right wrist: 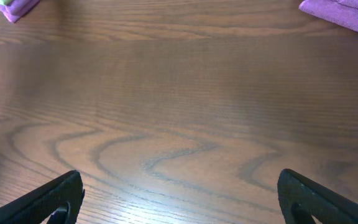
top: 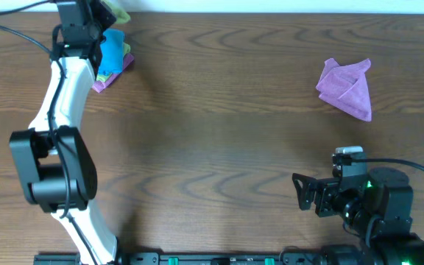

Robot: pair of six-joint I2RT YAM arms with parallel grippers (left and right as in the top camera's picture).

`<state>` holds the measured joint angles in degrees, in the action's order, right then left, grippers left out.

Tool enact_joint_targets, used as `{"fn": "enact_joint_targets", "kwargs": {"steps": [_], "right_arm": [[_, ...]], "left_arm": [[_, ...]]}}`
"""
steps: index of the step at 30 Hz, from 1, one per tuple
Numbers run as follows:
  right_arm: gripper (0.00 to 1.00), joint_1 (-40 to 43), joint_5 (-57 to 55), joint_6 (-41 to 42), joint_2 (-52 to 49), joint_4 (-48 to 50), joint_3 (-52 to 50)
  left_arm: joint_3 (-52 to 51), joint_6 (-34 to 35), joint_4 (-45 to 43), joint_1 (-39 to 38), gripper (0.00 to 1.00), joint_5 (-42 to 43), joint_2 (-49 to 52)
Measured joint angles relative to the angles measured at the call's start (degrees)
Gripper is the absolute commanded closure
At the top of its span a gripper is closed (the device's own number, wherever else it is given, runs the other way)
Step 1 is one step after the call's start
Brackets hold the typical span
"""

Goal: Fold the cloth
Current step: 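Carry the folded green cloth with the left gripper to the cloth stack, then lower the green cloth onto the stack with the left gripper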

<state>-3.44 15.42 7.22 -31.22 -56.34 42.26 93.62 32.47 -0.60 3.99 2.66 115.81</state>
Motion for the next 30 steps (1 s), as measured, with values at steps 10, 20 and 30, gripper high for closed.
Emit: {"fn": "enact_joint_targets", "kwargs": {"steps": [10, 20, 30], "right_arm": [[0.01, 0.0, 0.0, 0.0, 0.0, 0.0, 0.0], [0.01, 0.0, 0.0, 0.0, 0.0, 0.0, 0.0], [0.01, 0.0, 0.0, 0.0, 0.0, 0.0, 0.0]], "left_arm": [[0.0, -1.3, 6.6, 0.0, 0.94, -4.7, 2.6], [0.0, -2.4, 15.0, 0.2, 0.80, -8.0, 2.6], [0.1, -2.8, 26.5, 1.9, 0.39, -10.4, 2.6]]}}
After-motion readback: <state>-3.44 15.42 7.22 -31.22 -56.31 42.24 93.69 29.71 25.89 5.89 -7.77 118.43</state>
